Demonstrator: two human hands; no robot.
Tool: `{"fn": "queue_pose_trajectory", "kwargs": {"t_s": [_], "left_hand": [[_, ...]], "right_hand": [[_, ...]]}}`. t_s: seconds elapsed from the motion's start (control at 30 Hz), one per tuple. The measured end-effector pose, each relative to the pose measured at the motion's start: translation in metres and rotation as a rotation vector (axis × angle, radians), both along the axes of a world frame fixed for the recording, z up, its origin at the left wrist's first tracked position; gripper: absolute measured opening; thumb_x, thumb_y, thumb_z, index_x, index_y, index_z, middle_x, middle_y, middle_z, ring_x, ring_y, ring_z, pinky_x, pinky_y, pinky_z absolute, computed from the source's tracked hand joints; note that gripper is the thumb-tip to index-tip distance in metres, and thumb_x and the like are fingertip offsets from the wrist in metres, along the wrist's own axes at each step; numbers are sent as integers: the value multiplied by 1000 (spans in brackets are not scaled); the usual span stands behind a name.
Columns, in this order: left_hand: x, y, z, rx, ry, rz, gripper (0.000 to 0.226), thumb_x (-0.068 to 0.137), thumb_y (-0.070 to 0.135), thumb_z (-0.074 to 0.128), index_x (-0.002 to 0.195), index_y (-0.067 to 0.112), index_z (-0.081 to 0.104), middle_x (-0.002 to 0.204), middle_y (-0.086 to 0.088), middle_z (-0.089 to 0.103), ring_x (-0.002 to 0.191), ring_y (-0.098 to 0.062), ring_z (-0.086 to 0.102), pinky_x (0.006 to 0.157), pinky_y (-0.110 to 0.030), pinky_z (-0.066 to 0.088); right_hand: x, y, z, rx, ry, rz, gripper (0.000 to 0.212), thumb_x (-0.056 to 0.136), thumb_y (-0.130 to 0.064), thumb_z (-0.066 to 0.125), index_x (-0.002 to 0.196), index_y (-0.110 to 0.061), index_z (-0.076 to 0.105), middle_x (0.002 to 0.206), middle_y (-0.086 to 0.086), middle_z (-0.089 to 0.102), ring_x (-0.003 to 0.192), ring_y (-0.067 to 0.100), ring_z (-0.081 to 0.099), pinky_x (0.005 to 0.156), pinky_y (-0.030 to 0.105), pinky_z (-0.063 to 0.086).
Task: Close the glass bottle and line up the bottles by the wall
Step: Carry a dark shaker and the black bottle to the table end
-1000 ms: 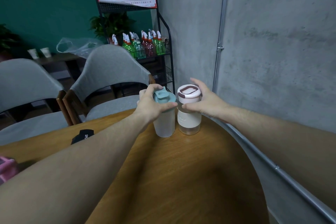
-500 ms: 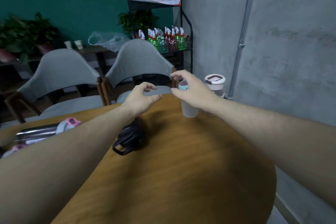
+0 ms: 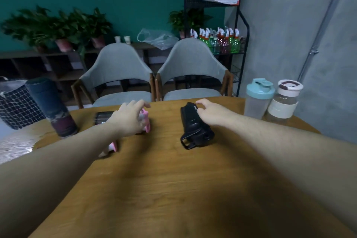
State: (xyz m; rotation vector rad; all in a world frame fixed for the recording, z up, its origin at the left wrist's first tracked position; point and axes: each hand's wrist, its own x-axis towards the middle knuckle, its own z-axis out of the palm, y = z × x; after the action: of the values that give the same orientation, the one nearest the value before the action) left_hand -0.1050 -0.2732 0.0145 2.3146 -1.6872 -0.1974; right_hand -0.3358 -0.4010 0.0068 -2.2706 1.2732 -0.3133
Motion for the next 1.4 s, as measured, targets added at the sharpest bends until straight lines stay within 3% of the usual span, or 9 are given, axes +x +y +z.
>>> {"fn": "queue_pose_trajectory", "kwargs": {"t_s": [0.1, 0.2, 0.33, 0.47, 0.7, 0.87, 1.07, 1.23, 1.4], "left_hand": [[25, -2, -1, 133, -166, -30, 76, 84, 21, 72, 148, 33, 32, 147, -3, 44, 139, -26, 35, 108, -48, 39], [44, -13, -7, 226, -274, -45, 89, 84, 15, 72, 154, 29, 20, 156, -4, 35, 147, -25, 27, 113, -44, 36], [64, -33, -16, 319, -308, -47, 102, 78, 18, 77, 156, 29, 13, 159, -4, 31, 149, -26, 24, 115, -45, 34], [77, -49, -30, 335, -314, -75, 114, 73, 25, 83, 156, 33, 6, 158, -3, 35, 147, -26, 30, 115, -48, 32], [77, -58, -38, 253, -302, -139, 112, 69, 41, 84, 153, 37, 10, 148, 1, 42, 135, -25, 42, 102, -48, 40], [53, -51, -27, 165, -247, -202, 109, 66, 40, 85, 149, 38, 15, 140, 5, 47, 126, -22, 49, 99, -46, 44], [8, -36, -6, -60, 95, -219, 110, 59, 27, 90, 145, 34, 21, 124, 3, 50, 107, -22, 57, 89, -43, 53], [-43, -36, 3, -218, 389, -253, 108, 60, 17, 92, 143, 29, 24, 119, 3, 52, 103, -17, 59, 73, -16, 49], [-113, -44, 8, -321, 682, -232, 106, 63, 14, 93, 142, 32, 25, 128, 0, 48, 114, -18, 57, 88, -28, 54]], "right_hand": [[11, -17, -4, -72, 133, 138, 62, 102, -8, 42, 157, -37, 34, 149, 10, 51, 105, 23, 65, 65, 25, 49], [16, -28, 2, -191, 461, 340, 90, 92, 8, 48, 156, -51, 25, 172, -8, 9, 145, 27, 39, 97, 34, 51], [19, -51, 10, -392, 792, 579, 102, 91, 7, 53, 156, -58, 9, 173, -10, -7, 151, 25, 23, 113, 42, 38], [24, -74, -6, -559, 886, 770, 96, 94, -10, 65, 157, -55, 8, 173, -9, -3, 157, 22, 9, 126, 51, 15], [20, -82, -32, -531, 612, 834, 82, 87, -47, 72, 156, -39, 28, 169, -14, 21, 158, 19, 9, 126, 49, 6], [5, -63, -34, -414, 367, 688, 90, 77, -50, 81, 152, -32, 36, 161, -8, 38, 151, 18, 25, 123, 42, 27], [-34, -30, -18, -317, 3, 452, 90, 66, -46, 90, 142, -34, 43, 139, -10, 52, 130, 13, 46, 109, 34, 42], [-78, -5, -7, -260, -248, 360, 89, 65, -39, 91, 134, -47, 36, 129, -14, 59, 118, 5, 59, 97, 25, 48], [-140, 7, -8, -203, -460, 168, 89, 65, -42, 91, 136, -47, 37, 131, -26, 58, 126, -8, 53, 111, 26, 42]]}}
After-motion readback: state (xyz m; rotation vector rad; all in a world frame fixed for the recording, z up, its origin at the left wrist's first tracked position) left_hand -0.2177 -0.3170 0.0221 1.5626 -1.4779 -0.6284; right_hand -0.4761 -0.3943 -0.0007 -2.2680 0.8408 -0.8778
